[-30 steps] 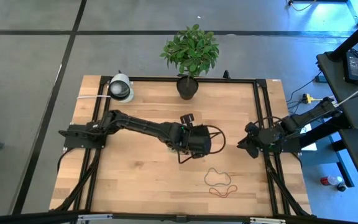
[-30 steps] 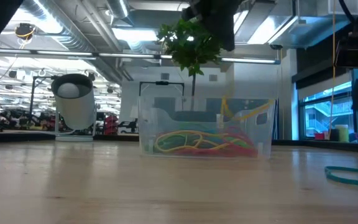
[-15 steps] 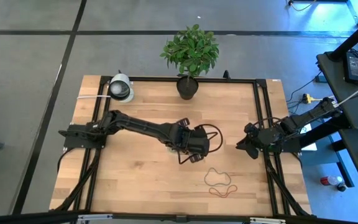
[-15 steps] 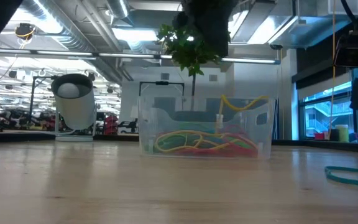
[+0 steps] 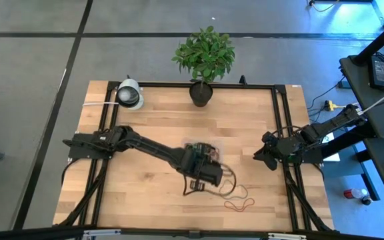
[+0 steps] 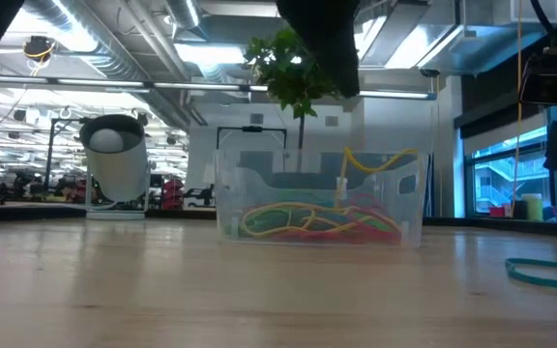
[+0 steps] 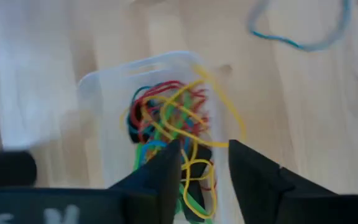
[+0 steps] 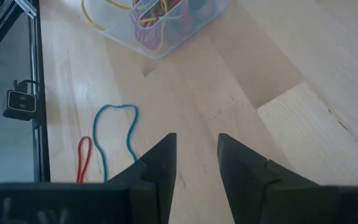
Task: Pick and place rubber bands into bin
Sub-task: Put the yellow rubber band into the bin
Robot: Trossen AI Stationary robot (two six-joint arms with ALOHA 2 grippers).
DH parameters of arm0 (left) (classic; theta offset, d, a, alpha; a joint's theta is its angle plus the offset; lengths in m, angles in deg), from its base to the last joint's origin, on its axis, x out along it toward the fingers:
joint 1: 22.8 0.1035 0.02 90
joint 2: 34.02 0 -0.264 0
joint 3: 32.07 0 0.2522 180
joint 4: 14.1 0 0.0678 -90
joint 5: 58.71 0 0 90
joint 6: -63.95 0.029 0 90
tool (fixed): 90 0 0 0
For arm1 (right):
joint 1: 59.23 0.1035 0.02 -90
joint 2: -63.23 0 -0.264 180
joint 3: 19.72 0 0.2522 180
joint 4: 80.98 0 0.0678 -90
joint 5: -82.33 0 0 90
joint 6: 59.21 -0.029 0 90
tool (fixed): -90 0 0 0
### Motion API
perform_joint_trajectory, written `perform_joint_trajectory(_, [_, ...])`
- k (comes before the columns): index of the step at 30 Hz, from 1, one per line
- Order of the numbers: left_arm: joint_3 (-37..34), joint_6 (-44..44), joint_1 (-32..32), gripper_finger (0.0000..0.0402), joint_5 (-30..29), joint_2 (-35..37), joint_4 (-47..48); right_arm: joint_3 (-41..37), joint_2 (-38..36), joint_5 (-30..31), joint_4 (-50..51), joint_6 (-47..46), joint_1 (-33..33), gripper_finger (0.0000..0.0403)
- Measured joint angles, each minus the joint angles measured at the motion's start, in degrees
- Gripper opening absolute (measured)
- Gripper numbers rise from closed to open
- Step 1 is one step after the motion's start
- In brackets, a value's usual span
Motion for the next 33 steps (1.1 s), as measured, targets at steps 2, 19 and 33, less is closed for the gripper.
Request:
perform_joint_trajectory(2, [0.0, 5.0, -1.0, 0.0141, -0.2, -0.9, 0.0, 0.0, 0.0, 0.0, 0.0, 0.0, 0.0, 0.0119])
perform_joint_trajectory(19, [0.0, 14.9, -3.1, 0.0148, 2.4, -5.2, -1.9, 0.0, 0.0, 1.4, -2.1, -0.4, 0.0, 0.0119])
perform_joint_trajectory(33, [0.0, 22.7, -2.8, 0.0136, -4.2, -8.1, -1.7, 0.0, 0.0, 1.5, -3.4, -1.7, 0.0, 0.0119])
